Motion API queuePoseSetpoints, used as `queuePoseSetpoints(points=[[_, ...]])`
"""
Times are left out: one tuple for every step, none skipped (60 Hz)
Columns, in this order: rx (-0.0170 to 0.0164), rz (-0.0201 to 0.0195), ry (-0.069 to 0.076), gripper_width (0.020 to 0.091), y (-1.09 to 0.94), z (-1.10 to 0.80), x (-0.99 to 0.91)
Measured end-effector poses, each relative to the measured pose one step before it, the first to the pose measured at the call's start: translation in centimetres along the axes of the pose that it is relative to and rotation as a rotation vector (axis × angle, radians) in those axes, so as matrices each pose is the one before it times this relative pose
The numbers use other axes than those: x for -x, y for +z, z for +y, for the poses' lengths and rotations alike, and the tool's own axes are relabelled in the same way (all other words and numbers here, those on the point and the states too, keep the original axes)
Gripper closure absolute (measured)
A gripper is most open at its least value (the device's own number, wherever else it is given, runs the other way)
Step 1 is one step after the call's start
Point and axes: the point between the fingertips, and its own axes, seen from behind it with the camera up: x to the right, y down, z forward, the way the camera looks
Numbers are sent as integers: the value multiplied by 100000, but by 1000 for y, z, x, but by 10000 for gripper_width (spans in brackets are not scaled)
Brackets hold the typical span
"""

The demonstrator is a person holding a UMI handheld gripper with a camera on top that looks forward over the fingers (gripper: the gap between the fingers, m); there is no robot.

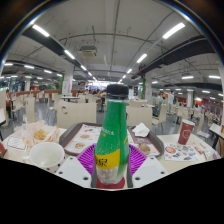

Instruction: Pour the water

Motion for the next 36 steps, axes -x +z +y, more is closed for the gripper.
queuePoseSetpoints(points=[[233, -50, 822, 696, -41, -62, -51], [320, -206, 844, 674, -65, -4, 6], [1, -182, 813, 656, -46, -57, -20], [223, -210, 658, 634, -106, -46, -48], [-6, -146, 642, 619, 56, 75, -37], [-86, -433, 81, 598, -24, -28, -76], [82, -339, -44, 582, 14, 16, -6], [444, -490, -560, 565, -28, 102, -101], [1193, -462, -548, 534, -55, 223, -5], [1582, -685, -803, 485, -85, 292, 48], [1358, -623, -1093, 424, -181, 249, -112], [485, -83, -536, 383, -252, 106, -18], [-104, 28, -168, 311, -259, -91, -174], [-568, -150, 100, 268, -291, -191, -105], [-765, -152, 148, 239, -360, -274, -73], [-705, 242, 6, 239, -419, -252, -196], [-377, -244, -423, 248, -464, -191, -34], [67, -185, -590, 256, -520, -103, -77], [429, -107, -510, 267, -563, -16, -76], [1012, -205, -380, 264, -397, -5, -98], [750, -126, -94, 259, -704, 47, -17], [531, 44, 132, 257, -675, 87, 23], [547, -127, 200, 253, -675, 30, -5], [467, -493, 28, 252, -771, 91, 26], [351, -751, -76, 253, -812, 99, 82], [120, -646, 70, 252, -886, 70, 97], [-145, -432, 226, 253, -897, 33, 82], [-256, -287, 47, 251, -928, 25, 15], [-363, -293, -285, 250, -924, -69, -69], [-989, -278, -265, 251, -995, -72, -2], [-1160, -188, -186, 251, -1021, -140, -62], [-1023, -47, -109, 250, -998, -106, -70], [-555, 56, -197, 249, -1014, -21, -90], [-288, 84, -207, 251, -979, 18, -76], [165, -107, -162, 253, -867, -305, -139], [150, 206, -239, 254, -1001, 188, 133]])
